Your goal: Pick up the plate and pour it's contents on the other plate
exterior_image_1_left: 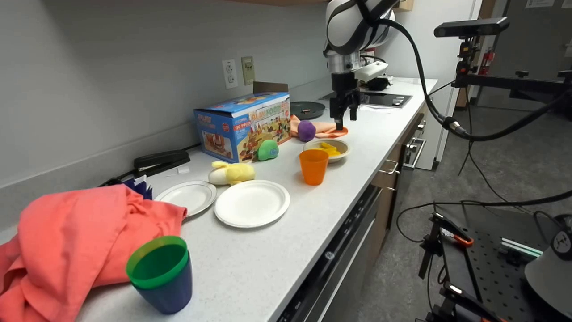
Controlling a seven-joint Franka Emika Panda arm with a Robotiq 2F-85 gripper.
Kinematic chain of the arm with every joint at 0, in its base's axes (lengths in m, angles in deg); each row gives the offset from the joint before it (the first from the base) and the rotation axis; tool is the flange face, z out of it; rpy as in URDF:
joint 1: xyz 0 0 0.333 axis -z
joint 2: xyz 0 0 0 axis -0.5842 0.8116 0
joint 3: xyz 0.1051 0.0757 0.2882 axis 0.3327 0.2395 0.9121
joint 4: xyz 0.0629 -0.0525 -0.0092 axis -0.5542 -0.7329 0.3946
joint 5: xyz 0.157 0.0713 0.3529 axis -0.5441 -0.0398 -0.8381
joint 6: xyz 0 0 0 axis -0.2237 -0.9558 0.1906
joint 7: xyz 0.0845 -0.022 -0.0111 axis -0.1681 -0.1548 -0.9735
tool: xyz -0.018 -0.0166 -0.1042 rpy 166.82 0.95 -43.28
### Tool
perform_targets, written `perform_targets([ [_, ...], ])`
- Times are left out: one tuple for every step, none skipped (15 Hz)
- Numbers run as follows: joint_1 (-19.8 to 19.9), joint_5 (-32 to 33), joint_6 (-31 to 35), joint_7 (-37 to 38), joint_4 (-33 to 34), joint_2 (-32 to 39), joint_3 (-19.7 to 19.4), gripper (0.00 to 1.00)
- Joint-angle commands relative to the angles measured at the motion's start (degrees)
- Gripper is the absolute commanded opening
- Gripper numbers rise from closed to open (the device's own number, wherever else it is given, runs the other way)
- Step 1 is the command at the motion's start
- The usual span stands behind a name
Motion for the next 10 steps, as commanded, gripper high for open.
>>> perform_targets([
  [2.0, -1.1, 1.1, -0.4, 3.6, 3.7, 0.8, 1.0],
  [2.3, -2.0, 1.5, -0.1, 4.1, 4.4, 0.9, 1.0],
  [2.6, -2.8, 2.5, 0.6, 4.5, 5.2, 1.0, 1.0],
  [2.8, -3.2, 3.1, 1.1, 4.9, 6.0, 1.0, 1.0],
  [2.9, -3.5, 3.8, 1.6, 5.2, 6.8, 1.1, 1.0],
  [3.0, -3.4, 4.5, 2.4, 5.4, 7.6, 1.0, 1.0],
  [2.9, -3.5, 4.4, 3.7, 5.7, 8.2, 0.9, 1.0],
  [2.8, -2.1, 3.9, 2.3, 3.6, 6.0, 0.9, 1.0],
  [2.8, -2.0, 3.9, 2.5, 3.7, 6.5, 1.0, 1.0],
  [2.8, -2.0, 3.9, 2.5, 3.6, 6.6, 1.0, 1.0],
])
